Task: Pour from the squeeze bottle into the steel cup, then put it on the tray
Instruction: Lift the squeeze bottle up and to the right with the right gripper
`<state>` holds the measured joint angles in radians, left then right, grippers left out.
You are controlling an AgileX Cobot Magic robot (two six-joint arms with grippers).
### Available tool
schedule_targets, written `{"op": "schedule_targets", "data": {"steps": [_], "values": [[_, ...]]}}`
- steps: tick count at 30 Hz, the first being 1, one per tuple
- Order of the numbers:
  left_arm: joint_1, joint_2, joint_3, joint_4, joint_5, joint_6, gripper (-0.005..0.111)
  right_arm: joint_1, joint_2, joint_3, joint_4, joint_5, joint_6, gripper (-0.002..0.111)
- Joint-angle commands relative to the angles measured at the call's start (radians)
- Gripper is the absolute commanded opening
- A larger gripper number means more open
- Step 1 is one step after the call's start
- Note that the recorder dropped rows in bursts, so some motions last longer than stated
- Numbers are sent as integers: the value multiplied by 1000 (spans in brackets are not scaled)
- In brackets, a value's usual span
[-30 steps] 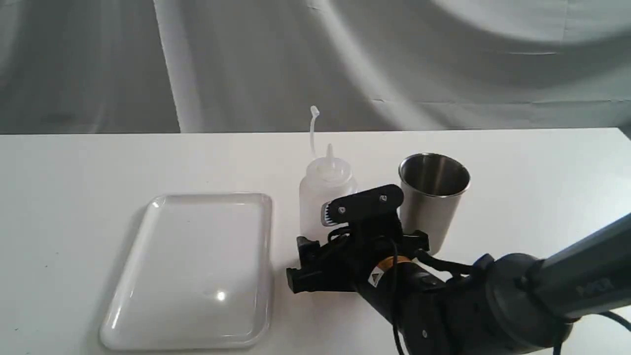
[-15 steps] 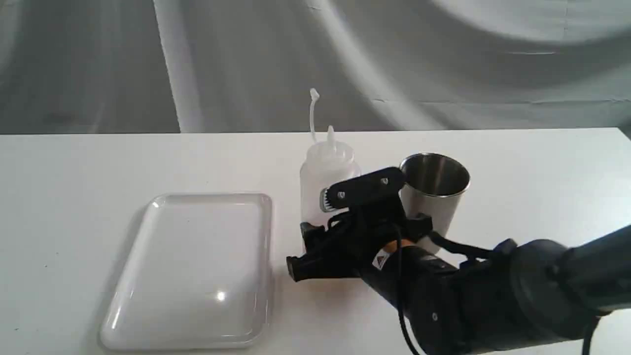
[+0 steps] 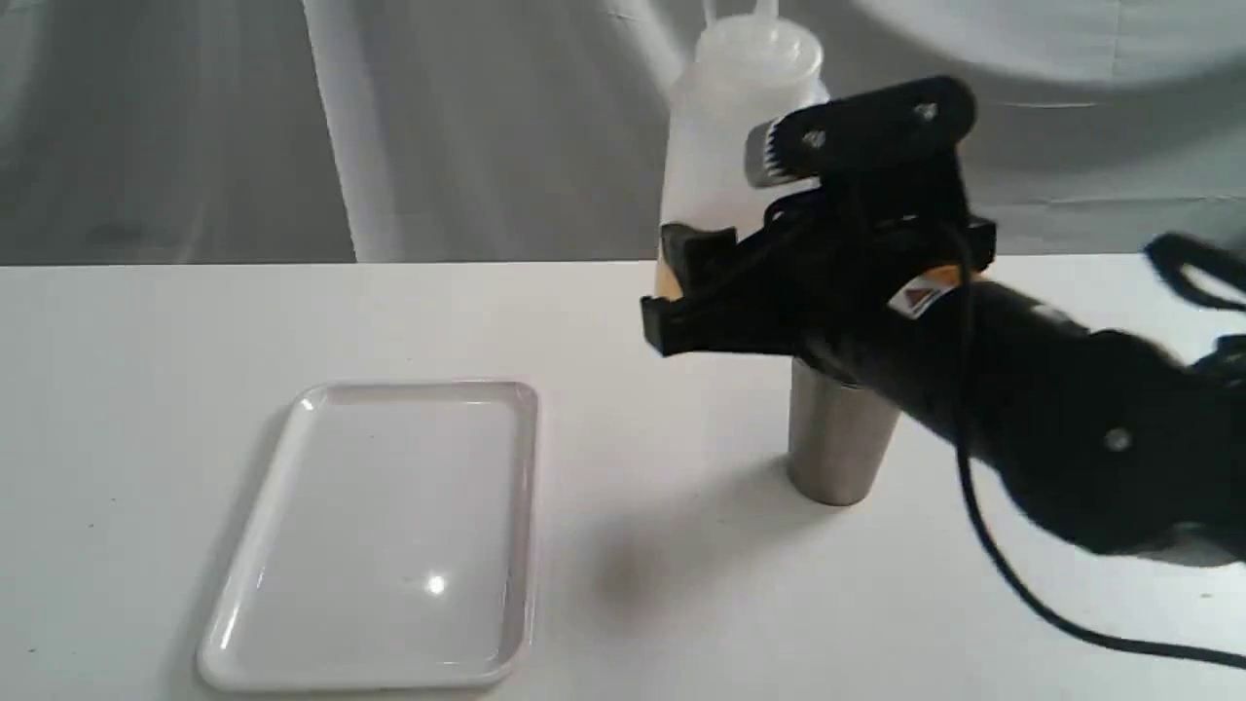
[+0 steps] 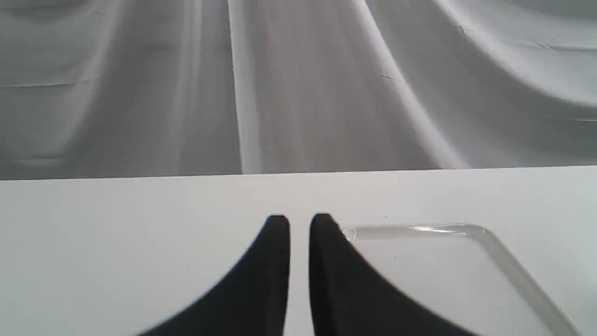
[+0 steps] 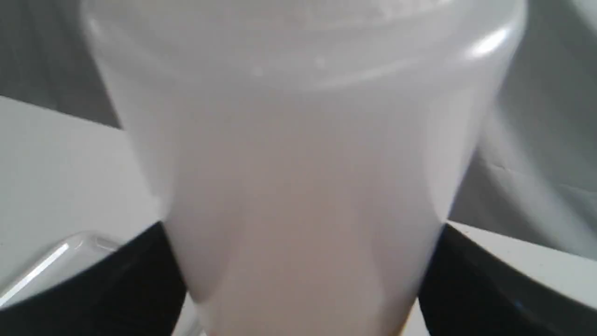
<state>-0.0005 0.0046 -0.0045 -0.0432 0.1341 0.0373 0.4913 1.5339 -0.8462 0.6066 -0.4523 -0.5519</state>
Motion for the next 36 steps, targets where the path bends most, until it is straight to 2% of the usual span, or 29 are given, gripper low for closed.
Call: {"op": "schedule_targets", "data": {"steps": [1,5,9,12,15,20,29,36], "values": [[1,-5,4,-3,-2,-5,8,-32,-94,-6,35,22,-89,53],[1,-5,4,-3,-2,-5,8,-83,-175,-6,198,62,-267,53],[1,-5,4,-3,-2,-5,8,-149,-230,-6,492,85,-616,53],[1,-5,4,-3,-2,-5,8,-188,-264,-6,686,62,-861,53],[1,-5,4,-3,-2,-1,8,-211,-288,-6,776,9,-982,53],[1,-5,4,-3,-2,-1,8,-239,-321,-6,799,-65,-1029,51],[1,-5,4,-3,-2,-4,8,-263,-328,-6,877,-71,-1044,48],[1,-5,4,-3,-2,-4,8,-316,-328,-6,735,-42,-933,48]]}}
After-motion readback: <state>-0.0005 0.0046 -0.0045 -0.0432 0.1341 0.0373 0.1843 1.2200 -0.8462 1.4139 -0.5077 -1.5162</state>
